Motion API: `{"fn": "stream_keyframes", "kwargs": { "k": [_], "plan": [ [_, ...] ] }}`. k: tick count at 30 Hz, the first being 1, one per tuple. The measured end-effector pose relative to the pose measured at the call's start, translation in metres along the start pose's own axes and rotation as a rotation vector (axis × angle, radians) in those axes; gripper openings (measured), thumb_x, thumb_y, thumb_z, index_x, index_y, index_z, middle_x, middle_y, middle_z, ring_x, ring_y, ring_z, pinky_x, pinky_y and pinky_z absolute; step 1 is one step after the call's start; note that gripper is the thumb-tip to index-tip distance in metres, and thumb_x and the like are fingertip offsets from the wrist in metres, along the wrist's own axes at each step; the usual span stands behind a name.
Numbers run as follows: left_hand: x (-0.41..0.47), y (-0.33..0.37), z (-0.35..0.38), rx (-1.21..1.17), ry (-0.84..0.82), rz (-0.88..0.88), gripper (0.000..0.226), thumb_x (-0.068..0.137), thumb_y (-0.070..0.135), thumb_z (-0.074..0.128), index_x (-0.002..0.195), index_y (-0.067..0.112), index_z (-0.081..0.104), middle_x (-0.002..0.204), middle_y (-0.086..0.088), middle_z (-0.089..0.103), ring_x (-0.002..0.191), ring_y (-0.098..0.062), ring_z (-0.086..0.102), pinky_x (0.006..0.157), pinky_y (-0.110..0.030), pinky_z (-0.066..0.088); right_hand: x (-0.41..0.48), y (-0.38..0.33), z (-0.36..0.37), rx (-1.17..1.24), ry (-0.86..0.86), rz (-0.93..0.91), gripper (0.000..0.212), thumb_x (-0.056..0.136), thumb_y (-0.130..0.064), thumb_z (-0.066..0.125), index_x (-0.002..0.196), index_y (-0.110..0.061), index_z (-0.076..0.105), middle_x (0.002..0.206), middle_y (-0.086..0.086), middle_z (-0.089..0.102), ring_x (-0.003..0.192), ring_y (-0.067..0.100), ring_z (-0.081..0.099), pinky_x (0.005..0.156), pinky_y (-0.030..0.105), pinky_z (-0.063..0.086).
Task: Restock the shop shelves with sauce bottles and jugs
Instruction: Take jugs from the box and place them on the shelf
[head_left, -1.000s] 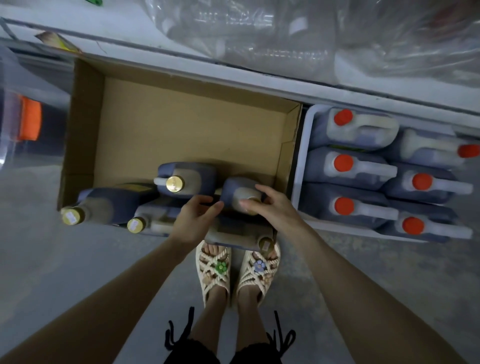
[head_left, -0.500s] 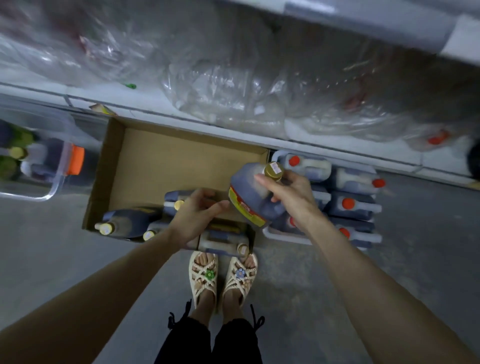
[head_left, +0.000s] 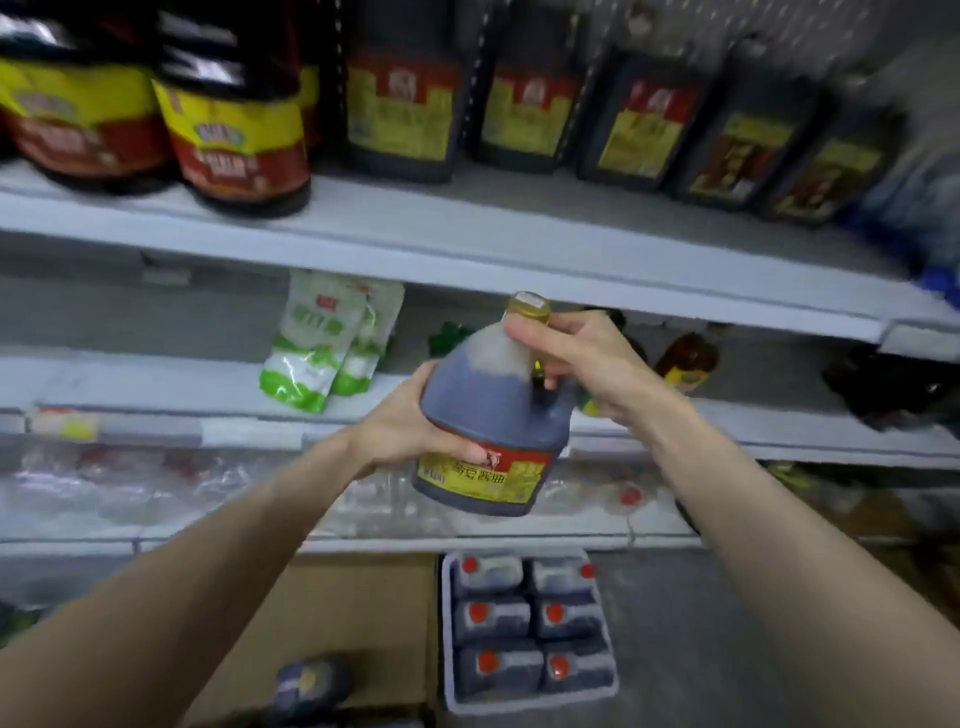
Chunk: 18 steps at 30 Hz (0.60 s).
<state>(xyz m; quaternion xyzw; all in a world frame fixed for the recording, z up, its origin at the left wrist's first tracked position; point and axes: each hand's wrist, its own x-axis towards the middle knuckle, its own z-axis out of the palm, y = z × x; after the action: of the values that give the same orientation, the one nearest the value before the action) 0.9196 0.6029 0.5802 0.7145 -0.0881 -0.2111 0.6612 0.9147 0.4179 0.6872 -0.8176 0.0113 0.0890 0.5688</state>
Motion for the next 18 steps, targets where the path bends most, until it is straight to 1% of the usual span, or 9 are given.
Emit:
{"fn": "stream_keyframes", "kwargs": {
  "k": [3, 5, 6, 8, 9, 12, 14, 16, 18],
  "plan": [
    [-0.001, 0.081, -0.009, 0.039, 0.052, 0.097, 0.097, 0.026, 0.025, 0.095, 0.113, 0.023, 0.052, 0.108, 0.008, 0.069, 0.096, -0.003, 0.067, 0.073, -0.019, 0.053, -0.011, -0.08, -0.03, -0.015, 0.044, -0.107, 0.043, 0.06, -0.046, 0.084, 0.08, -0.01, 0.072, 0.069, 0.005, 0.056, 0.056, 0.012, 0.045, 0.052, 0.023, 0.036],
    [0.0, 0.124, -0.013, 0.067, 0.082, 0.161, 0.091, 0.034, 0.016, 0.098, 0.113, 0.02, 0.053, 0.105, 0.007, 0.069, 0.089, 0.0, 0.067, 0.069, -0.018, 0.053, -0.015, -0.12, -0.047, -0.043, 0.055, -0.192, 0.021, 0.07, -0.026, 0.082, 0.083, -0.013, 0.073, 0.069, -0.005, 0.066, 0.058, 0.005, 0.055, 0.057, 0.02, 0.043],
    [0.0, 0.142, -0.013, 0.081, 0.102, 0.192, 0.085, 0.04, 0.012, 0.096, 0.113, 0.018, 0.053, 0.106, 0.006, 0.068, 0.087, 0.001, 0.067, 0.068, -0.017, 0.053, -0.014, -0.135, -0.053, -0.064, 0.074, -0.226, 0.017, 0.071, -0.018, 0.081, 0.086, -0.014, 0.073, 0.075, -0.005, 0.069, 0.065, 0.004, 0.06, 0.061, 0.019, 0.046],
    [0.005, 0.172, -0.015, 0.11, 0.15, 0.233, 0.078, 0.046, 0.01, 0.094, 0.111, 0.018, 0.052, 0.103, 0.008, 0.067, 0.085, 0.001, 0.064, 0.066, -0.016, 0.053, -0.012, -0.159, -0.063, -0.08, 0.134, -0.274, 0.025, 0.068, -0.015, 0.084, 0.091, -0.017, 0.074, 0.084, -0.004, 0.072, 0.074, 0.004, 0.064, 0.067, 0.021, 0.05],
    [0.008, 0.183, -0.016, 0.121, 0.169, 0.235, 0.079, 0.045, 0.013, 0.096, 0.11, 0.019, 0.052, 0.102, 0.008, 0.066, 0.086, 0.0, 0.064, 0.067, -0.017, 0.054, -0.009, -0.167, -0.067, -0.073, 0.168, -0.286, 0.028, 0.067, -0.016, 0.085, 0.092, -0.018, 0.074, 0.083, -0.007, 0.073, 0.073, 0.002, 0.065, 0.065, 0.02, 0.051],
    [0.023, 0.203, -0.017, 0.118, 0.213, 0.231, 0.096, 0.028, 0.031, 0.096, 0.111, 0.018, 0.052, 0.106, 0.004, 0.067, 0.092, -0.01, 0.066, 0.079, -0.033, 0.058, 0.003, -0.179, -0.078, -0.022, 0.209, -0.32, 0.023, 0.069, -0.013, 0.083, 0.088, -0.019, 0.072, 0.075, -0.011, 0.072, 0.065, -0.003, 0.064, 0.058, 0.016, 0.05],
    [0.037, 0.209, -0.017, 0.128, 0.24, 0.236, 0.093, 0.034, 0.024, 0.098, 0.113, 0.017, 0.051, 0.108, 0.002, 0.066, 0.093, -0.012, 0.066, 0.081, -0.037, 0.058, 0.015, -0.178, -0.084, 0.069, 0.201, -0.317, 0.019, 0.072, -0.008, 0.081, 0.086, -0.018, 0.073, 0.076, -0.007, 0.073, 0.068, 0.003, 0.067, 0.06, 0.022, 0.055],
    [0.054, 0.211, -0.016, 0.139, 0.262, 0.245, 0.09, 0.04, 0.02, 0.097, 0.116, 0.018, 0.049, 0.109, 0.002, 0.065, 0.095, -0.013, 0.065, 0.081, -0.038, 0.058, 0.028, -0.174, -0.09, 0.12, 0.207, -0.307, 0.02, 0.073, -0.006, 0.08, 0.088, -0.017, 0.073, 0.084, -0.001, 0.074, 0.074, 0.009, 0.069, 0.065, 0.027, 0.058],
    [0.072, 0.213, -0.017, 0.173, 0.272, 0.246, 0.093, 0.04, 0.025, 0.097, 0.119, 0.021, 0.048, 0.11, 0.003, 0.064, 0.098, -0.017, 0.065, 0.083, -0.042, 0.057, 0.044, -0.17, -0.098, 0.109, 0.224, -0.301, 0.026, 0.075, -0.008, 0.079, 0.099, -0.016, 0.072, 0.093, 0.0, 0.073, 0.078, 0.009, 0.068, 0.062, 0.022, 0.056]
  ]
}}
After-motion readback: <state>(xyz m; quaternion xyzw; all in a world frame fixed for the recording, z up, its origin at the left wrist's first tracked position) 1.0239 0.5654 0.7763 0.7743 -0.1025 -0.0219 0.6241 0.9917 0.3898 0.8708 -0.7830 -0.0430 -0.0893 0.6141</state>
